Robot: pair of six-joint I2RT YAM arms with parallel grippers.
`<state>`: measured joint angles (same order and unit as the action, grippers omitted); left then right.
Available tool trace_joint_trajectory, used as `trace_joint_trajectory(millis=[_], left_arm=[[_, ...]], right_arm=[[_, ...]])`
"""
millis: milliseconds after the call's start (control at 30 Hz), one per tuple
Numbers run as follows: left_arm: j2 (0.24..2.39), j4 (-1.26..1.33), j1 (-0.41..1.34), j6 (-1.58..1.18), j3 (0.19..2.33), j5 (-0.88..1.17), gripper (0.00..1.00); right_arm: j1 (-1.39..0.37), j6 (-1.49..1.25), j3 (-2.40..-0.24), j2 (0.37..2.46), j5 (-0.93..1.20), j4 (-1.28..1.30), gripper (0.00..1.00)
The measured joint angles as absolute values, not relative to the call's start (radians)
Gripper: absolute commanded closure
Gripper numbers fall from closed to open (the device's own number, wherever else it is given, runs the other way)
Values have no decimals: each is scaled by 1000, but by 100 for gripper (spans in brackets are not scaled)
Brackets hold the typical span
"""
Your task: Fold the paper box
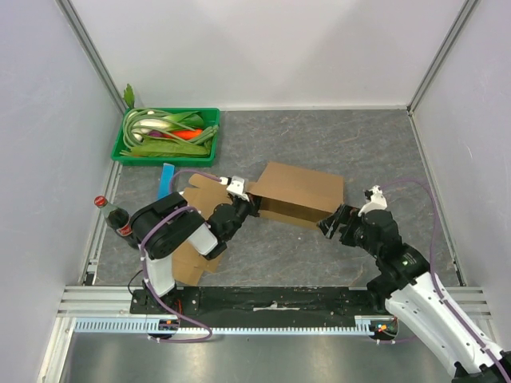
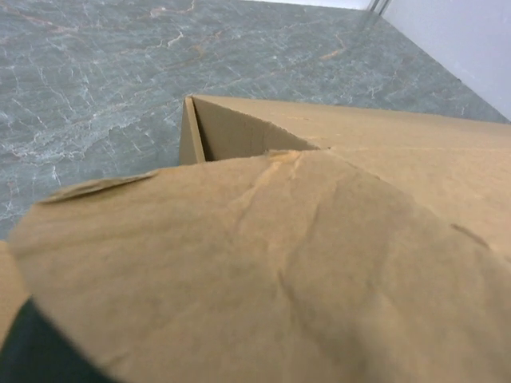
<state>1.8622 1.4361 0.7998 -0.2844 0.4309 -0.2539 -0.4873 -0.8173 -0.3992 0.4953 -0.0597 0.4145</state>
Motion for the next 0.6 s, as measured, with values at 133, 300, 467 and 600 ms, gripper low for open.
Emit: trace_joint_trajectory(millis=[133, 300, 467, 600], left_arm=[[1882, 1431, 804, -285, 431, -256, 98], [1886, 1430, 805, -284, 431, -258, 98], [1886, 1430, 807, -284, 431, -261, 95], [1886, 1430, 807, -286, 431, -261, 87]], right_arm=[[-487, -867, -452, 417, 59, 591, 2], [-487, -804, -875, 434, 16, 790, 2], [-487, -759, -1069, 659, 104, 579, 2], [-488, -859, -1010, 1004, 300, 162, 2]])
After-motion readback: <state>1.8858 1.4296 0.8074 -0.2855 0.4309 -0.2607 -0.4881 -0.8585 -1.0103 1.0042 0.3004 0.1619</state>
